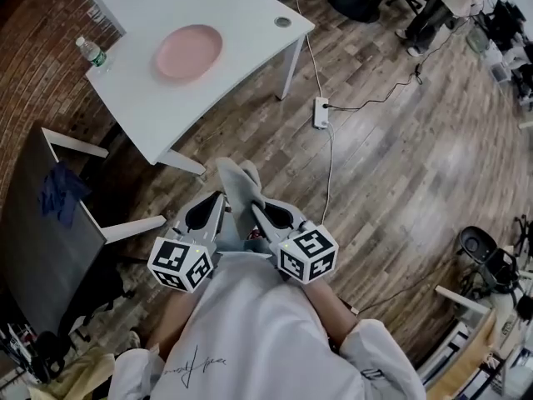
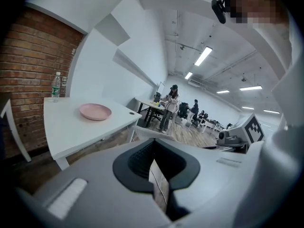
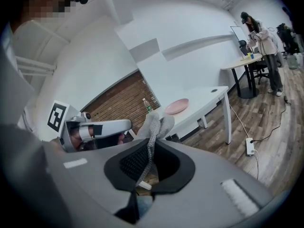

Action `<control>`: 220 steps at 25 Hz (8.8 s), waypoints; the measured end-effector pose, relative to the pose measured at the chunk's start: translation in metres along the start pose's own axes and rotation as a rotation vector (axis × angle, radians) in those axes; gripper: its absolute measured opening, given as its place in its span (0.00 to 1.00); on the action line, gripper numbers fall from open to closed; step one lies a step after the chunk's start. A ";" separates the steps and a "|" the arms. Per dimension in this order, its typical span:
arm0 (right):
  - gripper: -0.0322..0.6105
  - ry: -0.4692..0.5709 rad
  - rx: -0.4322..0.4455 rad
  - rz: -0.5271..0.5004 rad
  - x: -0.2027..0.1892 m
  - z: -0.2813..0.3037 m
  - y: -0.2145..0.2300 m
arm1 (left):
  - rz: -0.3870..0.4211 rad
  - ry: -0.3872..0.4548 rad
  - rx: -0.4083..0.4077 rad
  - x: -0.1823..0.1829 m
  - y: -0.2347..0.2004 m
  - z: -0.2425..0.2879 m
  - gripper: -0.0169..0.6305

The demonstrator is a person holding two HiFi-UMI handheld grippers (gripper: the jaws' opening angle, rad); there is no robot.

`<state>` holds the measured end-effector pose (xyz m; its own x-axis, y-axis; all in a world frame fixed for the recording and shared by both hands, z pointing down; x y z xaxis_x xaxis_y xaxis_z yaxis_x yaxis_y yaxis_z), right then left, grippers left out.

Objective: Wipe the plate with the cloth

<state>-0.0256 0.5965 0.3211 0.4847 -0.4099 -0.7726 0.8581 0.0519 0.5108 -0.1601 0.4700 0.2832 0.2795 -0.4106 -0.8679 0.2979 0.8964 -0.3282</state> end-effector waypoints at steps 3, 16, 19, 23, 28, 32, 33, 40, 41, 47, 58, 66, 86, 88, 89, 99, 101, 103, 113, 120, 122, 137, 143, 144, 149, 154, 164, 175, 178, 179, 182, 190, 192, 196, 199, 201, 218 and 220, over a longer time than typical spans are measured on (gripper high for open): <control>0.09 -0.032 0.006 -0.003 0.006 0.010 0.008 | 0.005 0.010 0.009 0.007 -0.008 0.008 0.06; 0.09 -0.126 0.038 0.010 0.069 0.089 0.055 | -0.032 -0.001 -0.009 0.059 -0.087 0.088 0.05; 0.09 -0.139 0.054 -0.001 0.090 0.113 0.064 | -0.074 0.015 -0.020 0.079 -0.107 0.103 0.05; 0.09 -0.137 0.059 0.011 0.116 0.146 0.073 | -0.071 -0.001 -0.015 0.103 -0.139 0.119 0.05; 0.09 -0.148 0.057 0.025 0.141 0.182 0.083 | -0.067 -0.012 0.010 0.127 -0.175 0.130 0.05; 0.09 -0.156 0.062 0.023 0.158 0.205 0.093 | -0.092 -0.013 0.044 0.136 -0.201 0.138 0.05; 0.09 -0.155 0.062 0.021 0.163 0.212 0.094 | -0.094 -0.014 0.049 0.139 -0.208 0.140 0.05; 0.09 -0.179 0.078 0.001 0.183 0.258 0.092 | -0.125 -0.014 0.090 0.151 -0.253 0.139 0.05; 0.09 -0.183 0.080 -0.003 0.185 0.263 0.092 | -0.131 -0.011 0.096 0.151 -0.258 0.139 0.05; 0.09 -0.207 0.088 -0.031 0.195 0.296 0.088 | -0.164 0.011 0.122 0.154 -0.292 0.139 0.05; 0.09 -0.240 0.068 -0.079 0.197 0.325 0.077 | -0.273 0.049 0.137 0.143 -0.325 0.134 0.05; 0.09 -0.271 0.051 -0.115 0.198 0.340 0.086 | -0.325 0.048 0.119 0.134 -0.335 0.145 0.05; 0.10 -0.420 -0.087 -0.221 0.227 0.394 0.153 | -0.444 -0.036 0.271 0.114 -0.416 0.191 0.05; 0.10 -0.432 -0.098 -0.221 0.227 0.398 0.159 | -0.461 -0.034 0.281 0.113 -0.422 0.196 0.05; 0.10 -0.440 -0.104 -0.226 0.227 0.400 0.161 | -0.472 -0.035 0.284 0.111 -0.424 0.198 0.05; 0.10 -0.451 -0.146 -0.256 0.246 0.433 0.189 | -0.556 -0.070 0.297 0.100 -0.452 0.210 0.08; 0.10 -0.457 -0.149 -0.251 0.250 0.441 0.194 | -0.570 -0.067 0.303 0.102 -0.457 0.214 0.09; 0.10 -0.466 -0.148 -0.264 0.254 0.449 0.198 | -0.575 -0.059 0.320 0.104 -0.460 0.216 0.11; 0.10 -0.584 -0.220 -0.441 0.265 0.487 0.218 | -0.572 -0.080 0.307 0.103 -0.464 0.230 0.13; 0.09 -0.604 -0.289 -0.529 0.269 0.504 0.219 | -0.576 -0.092 0.290 0.102 -0.468 0.235 0.12; 0.09 -0.613 -0.306 -0.561 0.268 0.509 0.221 | -0.569 -0.098 0.280 0.103 -0.469 0.239 0.12; 0.09 -0.705 -0.310 -0.714 0.255 0.541 0.215 | -0.547 -0.092 0.278 0.107 -0.473 0.244 0.13; 0.09 -0.715 -0.309 -0.723 0.254 0.544 0.217 | -0.550 -0.070 0.302 0.110 -0.476 0.245 0.20; 0.09 -0.716 -0.309 -0.723 0.254 0.544 0.218 | -0.548 -0.069 0.312 0.110 -0.477 0.245 0.21; 0.09 -0.723 -0.307 -0.742 0.252 0.547 0.221 | -0.552 -0.082 0.318 0.106 -0.482 0.250 0.24; 0.09 -0.746 -0.307 -0.732 0.252 0.552 0.221 | -0.559 -0.103 0.296 0.102 -0.483 0.260 0.23; 0.09 -0.754 -0.309 -0.737 0.256 0.557 0.223 | -0.574 -0.105 0.287 0.098 -0.489 0.264 0.10; 0.09 -0.750 -0.320 -0.759 0.258 0.565 0.220 | -0.574 -0.142 0.260 0.094 -0.489 0.261 0.13; 0.09 -0.751 -0.322 -0.798 0.255 0.566 0.216 | -0.564 -0.149 0.250 0.093 -0.488 0.259 0.13; 0.09 -0.751 -0.323 -0.815 0.254 0.566 0.215 | -0.558 -0.153 0.244 0.093 -0.488 0.259 0.13; 0.09 -0.755 -0.327 -0.857 0.250 0.566 0.212 | -0.547 -0.166 0.228 0.092 -0.486 0.258 0.13; 0.09 -0.751 -0.329 -0.886 0.243 0.568 0.206 | -0.528 -0.196 0.208 0.088 -0.482 0.255 0.14; 0.09 -0.751 -0.329 -0.888 0.244 0.568 0.205 | -0.520 -0.201 0.206 0.088 -0.481 0.254 0.14; 0.09 -0.752 -0.328 -0.896 0.244 0.569 0.204 | -0.517 -0.200 0.202 0.088 -0.481 0.254 0.14; 0.09 -0.752 -0.324 -0.903 0.244 0.571 0.202 | -0.516 -0.200 0.197 0.088 -0.482 0.254 0.14; 0.09 -0.749 -0.322 -0.907 0.245 0.574 0.202 | -0.516 -0.200 0.197 0.088 -0.482 0.254 0.14; 0.08 -0.735 -0.281 -0.980 0.242 0.590 0.189 | -0.505 -0.199 0.198 0.088 -0.482 0.255 0.14; 0.08 -0.732 -0.276 -0.981 0.241 0.592 0.188 | -0.506 -0.198 0.197 0.088 -0.483 0.255 0.14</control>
<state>0.1520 -0.0317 0.4536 -0.5085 -0.7880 -0.3470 0.8535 -0.4080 -0.3242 -0.0467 -0.0415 0.4607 0.2182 -0.8205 -0.5284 0.5981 0.5403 -0.5919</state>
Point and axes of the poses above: the fingertips, and each gripper's own axes: z forward along the fingers, y to its right, x out of its top, the point moved 9 cm from there along -z, backward along the fingers, and after that the axes turned 1 degree about -x, right-handed, at the moved point
